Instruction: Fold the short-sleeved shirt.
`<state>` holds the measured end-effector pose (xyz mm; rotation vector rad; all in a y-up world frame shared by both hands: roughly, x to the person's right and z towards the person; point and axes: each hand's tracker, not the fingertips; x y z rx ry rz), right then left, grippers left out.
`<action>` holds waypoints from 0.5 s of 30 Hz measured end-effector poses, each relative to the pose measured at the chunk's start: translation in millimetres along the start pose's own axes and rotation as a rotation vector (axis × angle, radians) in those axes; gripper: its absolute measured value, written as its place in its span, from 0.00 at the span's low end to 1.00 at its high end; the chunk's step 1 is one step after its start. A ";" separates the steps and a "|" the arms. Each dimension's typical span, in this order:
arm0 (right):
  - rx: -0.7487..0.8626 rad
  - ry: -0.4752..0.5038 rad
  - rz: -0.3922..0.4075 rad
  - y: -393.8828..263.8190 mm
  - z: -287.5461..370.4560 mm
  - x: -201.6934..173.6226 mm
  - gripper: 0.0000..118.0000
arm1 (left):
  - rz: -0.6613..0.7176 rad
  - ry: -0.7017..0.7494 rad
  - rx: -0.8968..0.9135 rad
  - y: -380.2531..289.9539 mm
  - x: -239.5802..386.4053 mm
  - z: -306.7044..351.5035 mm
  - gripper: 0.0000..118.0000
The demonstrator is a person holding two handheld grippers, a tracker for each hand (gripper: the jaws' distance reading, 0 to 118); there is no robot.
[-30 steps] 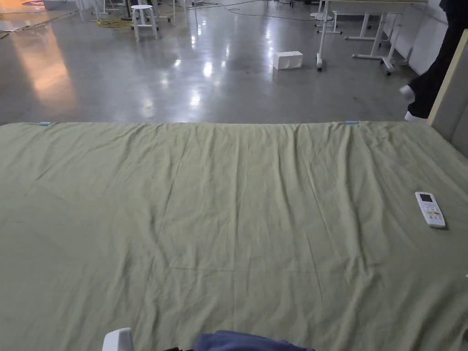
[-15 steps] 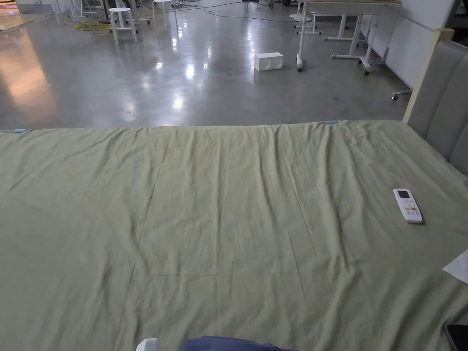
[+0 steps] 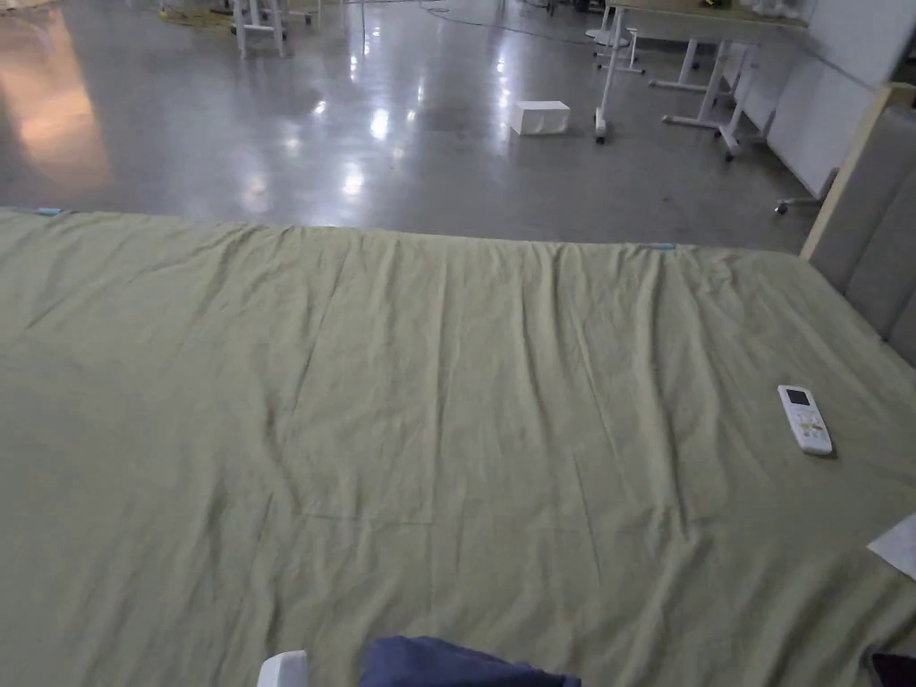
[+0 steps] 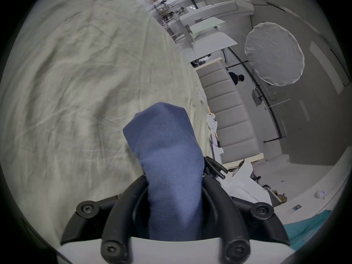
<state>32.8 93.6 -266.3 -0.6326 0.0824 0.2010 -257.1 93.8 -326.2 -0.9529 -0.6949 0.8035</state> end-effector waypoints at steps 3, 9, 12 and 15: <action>0.020 0.023 0.005 7.3 4.6 1.6 0.00 | 0.012 -0.014 0.012 7.0 -4.0 17.7 0.24; 0.115 0.022 0.002 53.3 20.7 7.6 0.00 | 0.018 0.042 0.061 38.5 -25.9 82.4 0.24; 0.197 0.002 0.001 84.7 29.4 16.7 0.00 | -0.004 0.115 0.076 55.3 -42.8 126.9 0.24; 0.264 -0.008 -0.023 112.8 38.5 27.4 0.00 | -0.001 0.181 0.082 73.7 -63.8 174.1 0.24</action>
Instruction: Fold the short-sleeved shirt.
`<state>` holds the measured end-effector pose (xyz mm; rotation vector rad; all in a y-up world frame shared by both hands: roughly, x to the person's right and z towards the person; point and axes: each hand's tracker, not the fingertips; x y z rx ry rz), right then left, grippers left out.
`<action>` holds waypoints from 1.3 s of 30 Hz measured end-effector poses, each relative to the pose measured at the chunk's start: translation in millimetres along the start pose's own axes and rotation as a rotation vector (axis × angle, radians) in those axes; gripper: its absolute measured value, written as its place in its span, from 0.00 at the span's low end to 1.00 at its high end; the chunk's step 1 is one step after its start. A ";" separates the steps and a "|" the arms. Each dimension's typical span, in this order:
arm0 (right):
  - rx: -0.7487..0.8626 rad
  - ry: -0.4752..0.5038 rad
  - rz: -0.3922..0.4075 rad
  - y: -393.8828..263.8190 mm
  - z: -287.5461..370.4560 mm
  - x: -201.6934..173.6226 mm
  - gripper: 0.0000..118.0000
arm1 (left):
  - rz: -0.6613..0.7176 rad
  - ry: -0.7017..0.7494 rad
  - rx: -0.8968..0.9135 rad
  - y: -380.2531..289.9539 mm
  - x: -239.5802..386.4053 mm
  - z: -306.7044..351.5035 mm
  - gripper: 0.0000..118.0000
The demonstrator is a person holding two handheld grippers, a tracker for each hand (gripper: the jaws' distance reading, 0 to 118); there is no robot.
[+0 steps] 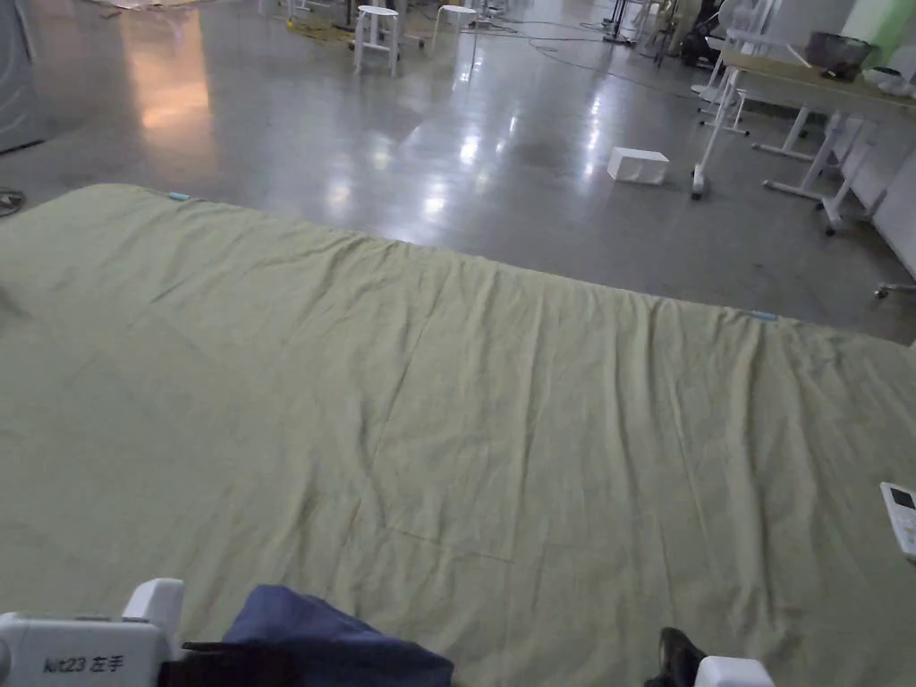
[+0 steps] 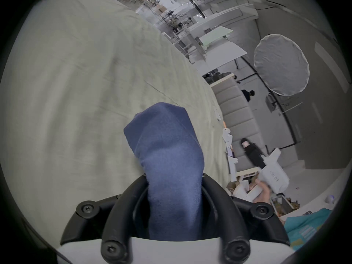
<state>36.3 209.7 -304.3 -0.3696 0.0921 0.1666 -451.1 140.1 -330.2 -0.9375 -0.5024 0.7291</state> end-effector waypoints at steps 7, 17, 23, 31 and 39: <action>0.088 -0.029 -0.023 47.3 -0.9 18.0 0.00 | 0.010 0.222 0.013 48.8 -42.8 104.9 0.23; 0.093 -0.047 -0.037 49.6 -1.8 23.3 0.00 | -0.075 0.743 -0.027 114.9 -69.3 216.5 0.23; 0.084 -0.062 -0.048 47.4 -2.2 28.5 0.00 | -0.102 1.029 -0.088 119.4 -77.1 221.6 0.27; 0.078 -0.071 -0.053 42.9 1.4 33.5 0.00 | -0.263 1.273 -0.023 120.2 -85.5 201.9 0.49; 0.065 -0.064 -0.064 32.9 7.7 36.2 0.00 | -0.522 1.451 0.299 133.3 -19.7 194.6 0.52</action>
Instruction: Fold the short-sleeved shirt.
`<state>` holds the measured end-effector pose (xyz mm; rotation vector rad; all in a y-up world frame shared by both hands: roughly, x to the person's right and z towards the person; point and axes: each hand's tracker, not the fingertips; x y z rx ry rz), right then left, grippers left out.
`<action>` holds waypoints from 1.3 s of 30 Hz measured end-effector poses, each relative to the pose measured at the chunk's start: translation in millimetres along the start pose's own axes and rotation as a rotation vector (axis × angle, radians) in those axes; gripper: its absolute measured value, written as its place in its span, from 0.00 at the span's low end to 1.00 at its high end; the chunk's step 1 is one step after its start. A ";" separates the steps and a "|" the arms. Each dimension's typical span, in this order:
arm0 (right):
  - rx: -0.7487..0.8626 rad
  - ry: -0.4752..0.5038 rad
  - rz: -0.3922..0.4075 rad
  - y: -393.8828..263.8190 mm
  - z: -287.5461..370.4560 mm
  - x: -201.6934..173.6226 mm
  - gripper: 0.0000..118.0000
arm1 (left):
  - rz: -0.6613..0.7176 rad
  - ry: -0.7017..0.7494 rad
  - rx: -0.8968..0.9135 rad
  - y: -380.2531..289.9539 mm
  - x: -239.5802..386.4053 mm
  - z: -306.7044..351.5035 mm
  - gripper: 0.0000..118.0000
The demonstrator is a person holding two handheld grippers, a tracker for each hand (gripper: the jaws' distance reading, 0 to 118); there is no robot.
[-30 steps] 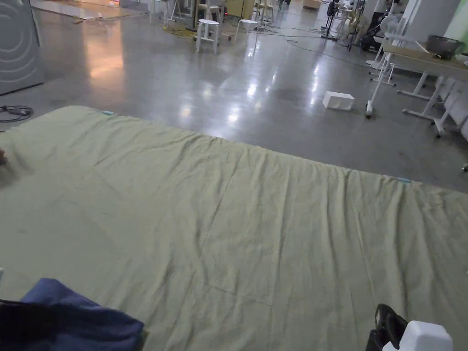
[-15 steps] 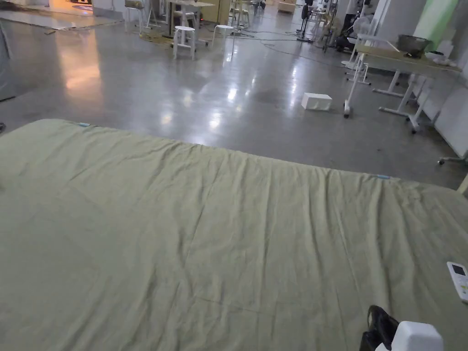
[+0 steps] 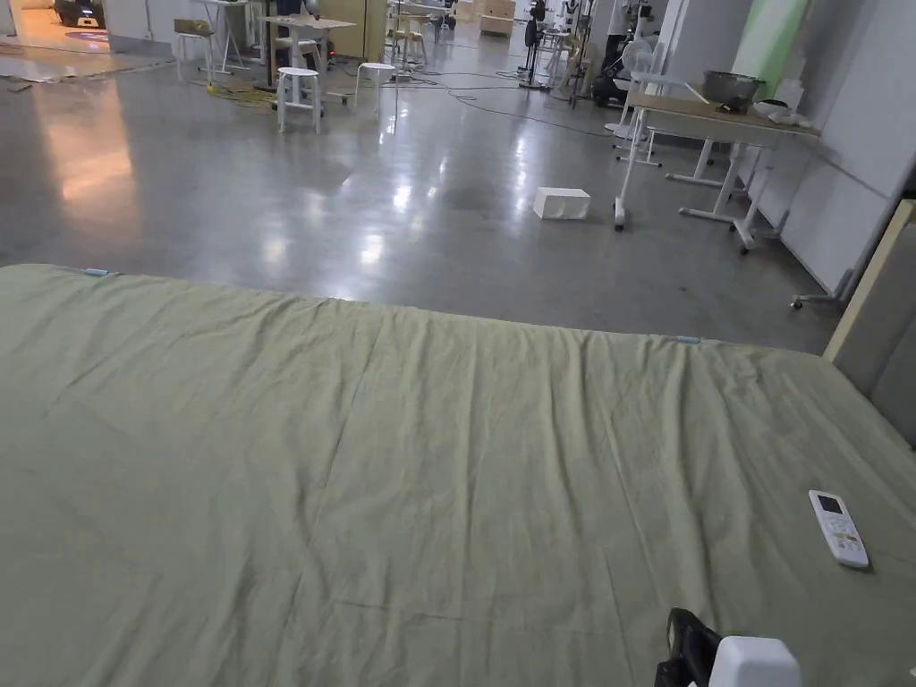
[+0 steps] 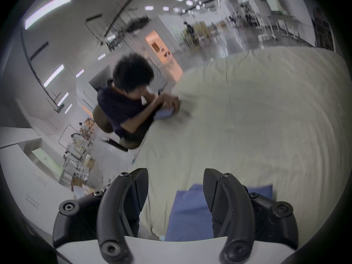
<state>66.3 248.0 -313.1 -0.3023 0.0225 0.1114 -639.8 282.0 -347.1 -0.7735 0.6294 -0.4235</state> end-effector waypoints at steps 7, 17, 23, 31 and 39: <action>-0.005 0.010 -0.026 -2.8 0.8 0.9 0.00 | 0.164 -0.204 0.219 25.8 59.3 56.7 0.52; 0.034 -0.017 -0.040 10.5 -12.0 4.3 0.00 | 0.347 -0.500 0.426 28.6 203.7 148.4 0.25; 0.067 -0.039 -0.037 17.8 -20.0 5.6 0.00 | 0.392 -0.559 0.517 30.4 262.9 212.3 0.12; 0.107 -0.054 -0.035 16.9 -21.6 5.7 0.00 | 0.399 -0.580 0.554 39.0 303.8 261.6 0.04; 0.134 -0.056 -0.041 12.3 -17.1 12.4 0.00 | 0.388 -0.576 0.574 38.0 322.3 275.1 0.04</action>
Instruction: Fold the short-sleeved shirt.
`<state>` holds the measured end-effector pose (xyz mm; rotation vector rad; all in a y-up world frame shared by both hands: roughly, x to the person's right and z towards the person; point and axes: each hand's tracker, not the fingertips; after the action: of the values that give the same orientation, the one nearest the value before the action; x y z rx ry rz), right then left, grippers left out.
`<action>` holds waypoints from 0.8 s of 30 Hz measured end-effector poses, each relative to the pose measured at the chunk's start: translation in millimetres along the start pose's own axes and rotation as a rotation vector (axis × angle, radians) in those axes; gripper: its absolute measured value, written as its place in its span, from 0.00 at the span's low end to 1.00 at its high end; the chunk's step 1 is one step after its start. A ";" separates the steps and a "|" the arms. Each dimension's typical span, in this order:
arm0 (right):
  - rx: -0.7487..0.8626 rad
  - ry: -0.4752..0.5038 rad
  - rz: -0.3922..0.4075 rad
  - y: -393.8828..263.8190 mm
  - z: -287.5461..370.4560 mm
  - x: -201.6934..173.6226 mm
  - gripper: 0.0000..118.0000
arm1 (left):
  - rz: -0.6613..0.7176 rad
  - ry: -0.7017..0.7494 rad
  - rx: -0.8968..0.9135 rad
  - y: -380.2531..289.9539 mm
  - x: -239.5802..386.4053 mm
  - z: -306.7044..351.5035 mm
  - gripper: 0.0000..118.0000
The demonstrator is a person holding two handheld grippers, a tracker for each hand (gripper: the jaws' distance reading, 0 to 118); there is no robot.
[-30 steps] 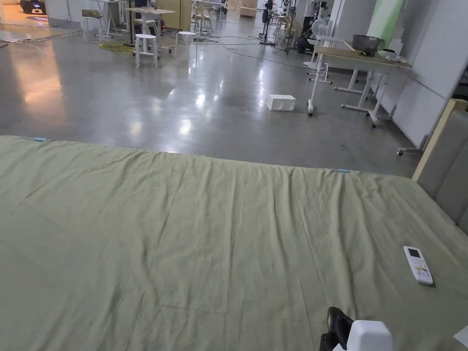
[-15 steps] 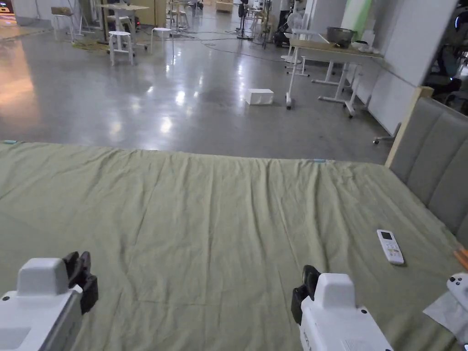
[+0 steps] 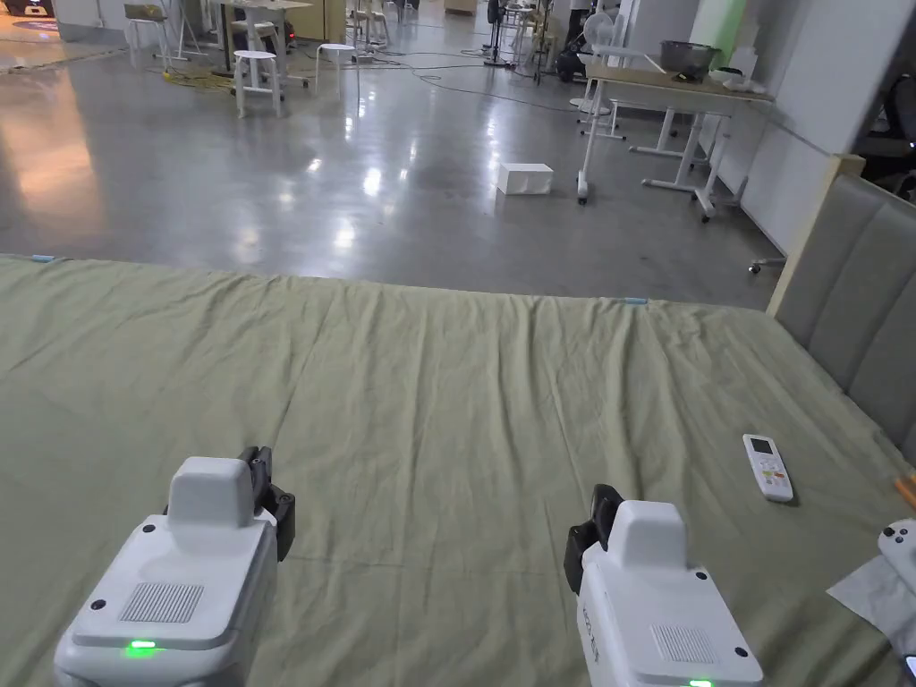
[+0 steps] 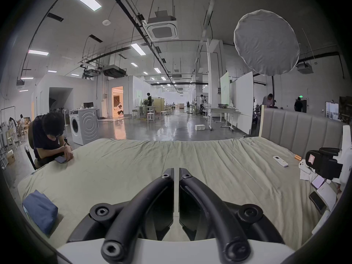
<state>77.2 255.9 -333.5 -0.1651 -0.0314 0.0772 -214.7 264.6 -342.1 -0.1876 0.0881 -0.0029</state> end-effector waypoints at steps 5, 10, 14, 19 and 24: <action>0.010 -0.003 -0.003 0.4 2.0 5.0 0.00 | -0.011 0.017 0.005 -0.7 -3.8 1.6 0.04; 0.014 -0.006 0.006 0.7 0.8 8.7 0.00 | -0.028 0.027 0.022 0.0 -13.3 1.8 0.04; 0.017 -0.005 0.001 3.3 -0.3 8.6 0.00 | -0.046 0.041 0.034 2.9 -17.5 1.7 0.04; 0.029 0.006 0.016 8.0 -1.5 4.4 0.00 | -0.043 0.046 0.034 4.6 -22.6 1.0 0.04; 0.022 0.020 0.012 8.7 -3.6 3.2 0.00 | -0.035 0.044 0.033 6.8 -24.2 1.0 0.04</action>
<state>79.9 264.1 -338.4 -0.1443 -0.0095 0.0874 -238.8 271.7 -340.2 -0.1557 0.1285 -0.0431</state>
